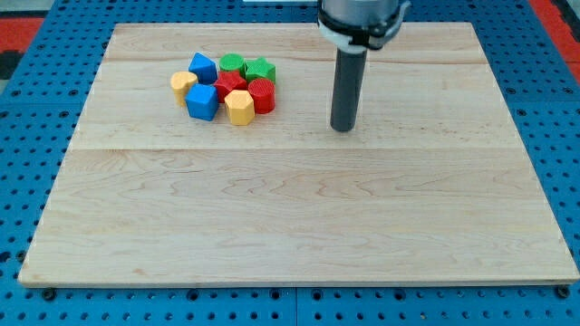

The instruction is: Move your arm to center left

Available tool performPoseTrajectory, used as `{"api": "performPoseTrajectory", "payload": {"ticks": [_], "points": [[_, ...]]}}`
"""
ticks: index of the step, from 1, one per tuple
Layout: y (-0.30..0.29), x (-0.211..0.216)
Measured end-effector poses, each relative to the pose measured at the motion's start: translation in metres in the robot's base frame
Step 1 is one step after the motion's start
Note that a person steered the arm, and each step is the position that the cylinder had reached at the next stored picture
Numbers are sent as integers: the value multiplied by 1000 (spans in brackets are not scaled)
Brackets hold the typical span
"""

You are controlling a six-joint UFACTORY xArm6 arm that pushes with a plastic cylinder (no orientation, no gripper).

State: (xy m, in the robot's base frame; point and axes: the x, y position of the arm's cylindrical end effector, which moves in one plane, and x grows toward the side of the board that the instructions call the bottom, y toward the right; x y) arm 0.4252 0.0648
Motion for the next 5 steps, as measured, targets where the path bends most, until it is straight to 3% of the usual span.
{"api": "performPoseTrajectory", "payload": {"ticks": [1,4,5], "points": [[-38,38],[-212,41],[-213,41]]}}
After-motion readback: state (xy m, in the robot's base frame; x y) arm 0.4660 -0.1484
